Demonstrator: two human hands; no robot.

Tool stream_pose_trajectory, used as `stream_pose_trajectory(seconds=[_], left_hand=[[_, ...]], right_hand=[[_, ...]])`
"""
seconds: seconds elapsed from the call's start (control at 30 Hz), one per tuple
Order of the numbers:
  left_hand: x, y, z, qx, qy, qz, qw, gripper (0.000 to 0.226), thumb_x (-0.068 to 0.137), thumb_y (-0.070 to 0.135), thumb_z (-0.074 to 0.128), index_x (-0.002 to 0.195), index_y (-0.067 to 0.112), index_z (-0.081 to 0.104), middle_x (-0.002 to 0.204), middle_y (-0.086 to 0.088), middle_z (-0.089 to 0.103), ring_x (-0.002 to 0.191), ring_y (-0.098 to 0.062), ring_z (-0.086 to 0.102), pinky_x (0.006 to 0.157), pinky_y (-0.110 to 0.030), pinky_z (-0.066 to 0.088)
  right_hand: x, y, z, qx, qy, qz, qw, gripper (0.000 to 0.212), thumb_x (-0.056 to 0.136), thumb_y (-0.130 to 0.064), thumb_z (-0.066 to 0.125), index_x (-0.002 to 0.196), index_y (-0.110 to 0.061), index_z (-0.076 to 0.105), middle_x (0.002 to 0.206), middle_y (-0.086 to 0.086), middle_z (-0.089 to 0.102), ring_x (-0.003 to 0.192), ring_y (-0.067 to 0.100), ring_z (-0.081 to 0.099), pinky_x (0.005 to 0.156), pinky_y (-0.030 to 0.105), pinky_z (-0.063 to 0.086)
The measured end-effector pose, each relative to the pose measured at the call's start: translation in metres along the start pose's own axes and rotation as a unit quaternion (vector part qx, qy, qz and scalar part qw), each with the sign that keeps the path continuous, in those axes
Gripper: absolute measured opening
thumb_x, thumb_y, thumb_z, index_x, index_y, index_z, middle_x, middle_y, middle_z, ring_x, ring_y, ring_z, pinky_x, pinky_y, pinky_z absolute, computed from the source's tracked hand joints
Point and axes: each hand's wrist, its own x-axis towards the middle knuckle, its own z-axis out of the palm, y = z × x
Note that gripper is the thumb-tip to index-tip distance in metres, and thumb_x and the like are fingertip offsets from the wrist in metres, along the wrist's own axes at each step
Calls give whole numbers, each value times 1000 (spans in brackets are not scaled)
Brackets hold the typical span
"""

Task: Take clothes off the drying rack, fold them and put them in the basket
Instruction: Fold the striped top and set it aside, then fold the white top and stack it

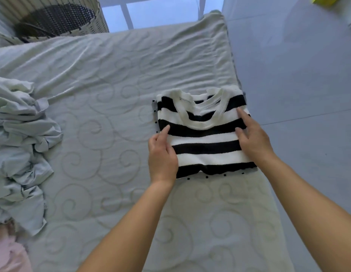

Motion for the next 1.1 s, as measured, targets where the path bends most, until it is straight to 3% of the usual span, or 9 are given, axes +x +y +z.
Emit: stream_pose_trajectory(seconds=[0.17,0.23,0.3,0.47,0.57,0.67,0.73,0.97,1.1], left_hand=[[-5,-1,-2,135,-38,-43,989,52,98,29,41,148,27,28,153,-2,19,127,-26,42,97,-41,44],[-11,0,-2,229,-78,11,970,63,94,51,29,152,27,18,160,-1,3,140,-27,22,107,-45,32],[-15,-8,-3,325,-165,41,930,76,85,64,6,153,30,6,161,1,-6,146,-27,7,113,-45,21],[-22,-30,-29,343,-239,15,908,72,90,68,10,152,34,-6,160,2,-13,148,-26,-3,117,-43,10],[-47,-54,-64,349,-227,11,909,86,78,74,-3,152,30,-2,161,-4,-5,148,-29,6,116,-47,18],[-77,-90,-117,347,-191,-19,918,71,89,59,28,148,20,28,151,-14,36,130,-35,47,94,-49,49],[-96,-115,-158,337,-160,-34,927,72,87,53,37,150,20,25,147,-16,40,125,-35,52,91,-48,52],[-122,-181,-305,300,-37,-52,952,73,90,51,34,152,18,15,156,-15,23,135,-32,42,100,-43,44],[-114,-213,-376,292,16,-96,951,78,83,63,7,146,28,-20,160,-6,-13,148,-23,2,117,-36,18]], right_hand=[[-4,-8,6,-225,56,36,972,62,96,-43,46,151,-34,19,149,15,25,127,38,35,100,51,33],[-14,-15,14,-290,73,-32,954,59,96,-52,39,150,-37,21,157,12,12,140,34,17,110,54,18],[-24,-15,27,-352,-19,-49,935,59,95,-61,25,150,-43,13,161,4,-5,147,26,-2,115,51,0],[-45,-18,42,-400,-99,19,911,63,93,-64,9,150,-42,-7,158,5,-23,146,25,-18,115,50,-11],[-80,-27,55,-387,-116,12,915,59,95,-58,7,150,-41,-6,159,5,-19,146,23,-17,116,50,-10],[-128,-33,75,-360,-106,-6,927,70,88,-61,4,153,-36,3,162,5,-6,148,21,-8,116,47,-5],[-153,-44,88,-319,-92,7,943,79,85,-64,9,154,-25,12,162,5,2,148,20,-3,118,48,-2],[-201,-129,144,-302,-109,-30,947,73,83,-63,15,152,-38,10,162,1,-3,147,17,-4,116,45,-3],[-221,-208,196,-307,-122,-87,940,64,93,-55,29,152,-37,9,162,5,4,148,23,3,117,47,0]])
